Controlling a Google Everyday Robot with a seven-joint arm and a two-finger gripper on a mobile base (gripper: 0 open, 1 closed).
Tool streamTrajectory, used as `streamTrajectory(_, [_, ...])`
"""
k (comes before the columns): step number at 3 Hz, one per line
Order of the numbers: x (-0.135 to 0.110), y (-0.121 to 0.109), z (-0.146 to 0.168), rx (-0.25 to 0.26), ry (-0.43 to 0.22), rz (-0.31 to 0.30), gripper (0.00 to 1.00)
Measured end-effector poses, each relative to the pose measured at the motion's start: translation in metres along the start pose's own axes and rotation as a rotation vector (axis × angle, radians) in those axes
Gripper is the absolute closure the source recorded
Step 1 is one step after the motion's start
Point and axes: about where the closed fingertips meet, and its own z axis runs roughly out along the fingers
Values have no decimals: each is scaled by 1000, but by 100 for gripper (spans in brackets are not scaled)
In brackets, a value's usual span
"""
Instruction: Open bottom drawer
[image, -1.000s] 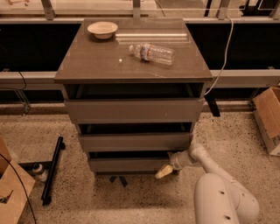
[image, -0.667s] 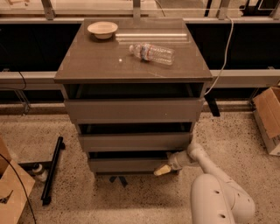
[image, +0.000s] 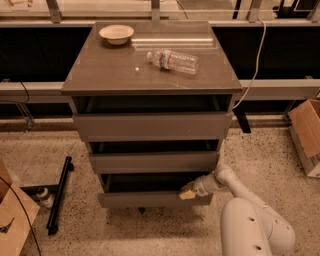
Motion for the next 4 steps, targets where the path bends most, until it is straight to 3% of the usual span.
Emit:
streamTrajectory(1, [0,0,0,0,0,0,100])
streamTrajectory(2, [0,0,0,0,0,0,88])
streamTrajectory(4, [5,3,7,-14,37,9,42])
